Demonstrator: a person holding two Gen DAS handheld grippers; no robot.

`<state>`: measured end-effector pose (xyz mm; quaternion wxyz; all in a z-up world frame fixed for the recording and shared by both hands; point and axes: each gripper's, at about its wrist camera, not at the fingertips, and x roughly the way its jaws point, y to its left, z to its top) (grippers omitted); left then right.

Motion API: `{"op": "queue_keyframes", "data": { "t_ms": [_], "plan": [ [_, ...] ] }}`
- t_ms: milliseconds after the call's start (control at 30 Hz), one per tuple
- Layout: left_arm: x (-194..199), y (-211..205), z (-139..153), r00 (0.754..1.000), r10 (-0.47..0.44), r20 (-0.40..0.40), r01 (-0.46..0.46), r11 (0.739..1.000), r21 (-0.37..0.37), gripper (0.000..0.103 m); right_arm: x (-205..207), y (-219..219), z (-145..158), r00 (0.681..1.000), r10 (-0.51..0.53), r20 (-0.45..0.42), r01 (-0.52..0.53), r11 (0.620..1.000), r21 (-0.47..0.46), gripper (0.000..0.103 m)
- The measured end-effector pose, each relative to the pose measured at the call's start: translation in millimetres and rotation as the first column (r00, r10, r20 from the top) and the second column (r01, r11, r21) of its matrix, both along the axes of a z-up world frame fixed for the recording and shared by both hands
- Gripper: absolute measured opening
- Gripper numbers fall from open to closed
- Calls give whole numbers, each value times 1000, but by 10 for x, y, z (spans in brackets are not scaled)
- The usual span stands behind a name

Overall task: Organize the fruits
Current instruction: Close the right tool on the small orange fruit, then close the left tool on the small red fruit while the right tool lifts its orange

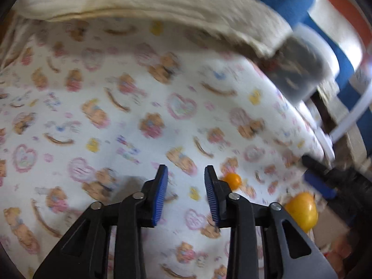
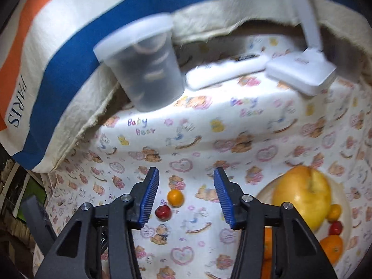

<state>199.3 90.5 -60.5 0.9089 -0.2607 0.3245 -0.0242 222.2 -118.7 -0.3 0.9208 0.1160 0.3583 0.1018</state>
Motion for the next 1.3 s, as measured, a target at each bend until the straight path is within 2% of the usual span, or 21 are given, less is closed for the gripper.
{"op": "queue_keyframes", "data": {
  "t_ms": [67,133,300,467,533,633,667,767,867,967,1167,1267,1300],
  "plan": [
    [-37,53,51,999,50,19,-51,998,33,29,66,80,-126,999,23,-32,-23,1000,1,45],
    [-70,94,86,997,72,40,-74,997,34,28,131,141,-264,997,40,-59,-40,999,7,40],
    [-54,30,92,997,69,32,-71,996,58,28,263,206,-514,992,71,-104,-67,997,48,35],
    [-47,-56,81,998,53,31,-56,995,84,28,284,308,-629,988,114,-105,-112,993,26,33],
    [-53,-42,88,997,69,33,-71,995,66,28,302,312,-658,988,110,-112,-107,994,33,33],
    [-151,78,85,994,100,37,-99,995,-18,28,331,302,-703,988,105,-112,-103,994,27,33],
    [-168,92,91,994,101,44,-100,995,-24,28,337,302,-717,988,105,-110,-103,994,24,33],
    [-213,107,119,992,107,60,-108,994,7,28,359,303,-743,987,118,-110,-115,993,37,33],
    [-217,83,118,994,93,56,-93,996,-6,28,388,348,-786,985,123,-119,-120,992,30,33],
    [-203,42,114,995,89,54,-90,996,15,28,408,332,-836,983,118,-138,-115,993,30,30],
    [-166,-8,121,996,74,58,-75,997,15,28,342,264,-768,987,117,-114,-115,993,29,28],
    [-129,-50,123,998,26,55,-27,1000,7,28,222,180,-670,990,108,-93,-105,994,37,28],
    [-82,-96,108,999,-20,44,20,1000,-1,28,169,155,-631,991,106,-81,-104,994,35,28]
  ]
}}
